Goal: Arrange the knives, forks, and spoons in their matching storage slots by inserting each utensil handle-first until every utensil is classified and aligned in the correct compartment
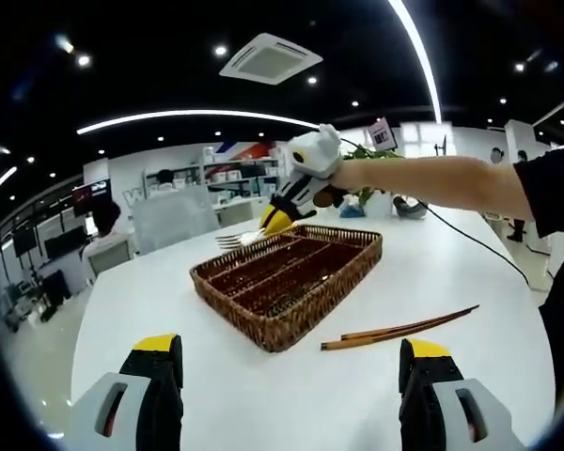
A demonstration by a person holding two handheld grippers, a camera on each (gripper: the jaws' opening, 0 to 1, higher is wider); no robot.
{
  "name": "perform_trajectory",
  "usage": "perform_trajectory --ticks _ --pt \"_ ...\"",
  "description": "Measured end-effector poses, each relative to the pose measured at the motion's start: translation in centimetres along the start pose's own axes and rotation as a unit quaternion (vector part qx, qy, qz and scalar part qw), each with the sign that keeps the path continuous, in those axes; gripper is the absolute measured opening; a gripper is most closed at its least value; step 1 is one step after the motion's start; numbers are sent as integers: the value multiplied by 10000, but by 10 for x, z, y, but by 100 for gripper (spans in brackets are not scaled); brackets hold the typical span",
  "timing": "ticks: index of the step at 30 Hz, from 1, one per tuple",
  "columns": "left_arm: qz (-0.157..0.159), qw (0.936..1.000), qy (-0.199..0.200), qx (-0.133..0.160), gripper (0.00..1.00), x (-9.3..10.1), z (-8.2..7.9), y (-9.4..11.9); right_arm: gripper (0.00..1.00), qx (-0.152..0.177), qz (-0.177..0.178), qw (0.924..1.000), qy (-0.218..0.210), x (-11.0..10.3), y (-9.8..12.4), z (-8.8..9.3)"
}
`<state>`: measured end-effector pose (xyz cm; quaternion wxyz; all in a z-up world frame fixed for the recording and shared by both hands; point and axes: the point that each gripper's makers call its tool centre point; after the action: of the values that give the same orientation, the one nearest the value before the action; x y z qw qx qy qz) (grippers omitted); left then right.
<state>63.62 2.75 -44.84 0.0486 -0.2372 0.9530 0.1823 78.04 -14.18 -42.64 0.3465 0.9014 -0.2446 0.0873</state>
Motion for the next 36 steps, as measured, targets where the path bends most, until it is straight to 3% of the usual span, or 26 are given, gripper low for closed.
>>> perform_trajectory --ticks 17,36 --pt "-6 10000 -31 -14 100 1 1 0 0 -89 -52 9999 -59 -8 -9 10" --pt "13 9999 -80 -66 100 1 2 -2 0 -153 -228 9991 -314 -13 -24 36"
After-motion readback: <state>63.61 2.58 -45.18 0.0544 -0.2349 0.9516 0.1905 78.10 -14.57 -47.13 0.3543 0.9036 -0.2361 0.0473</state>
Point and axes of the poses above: the point that each gripper's makers call its tool centre point, and the gripper's own axes: y roughly backward along the fingers, x roughly to its right, z roughly out of its underside, and after that the axes turned 4 degrees about -y, right-handed
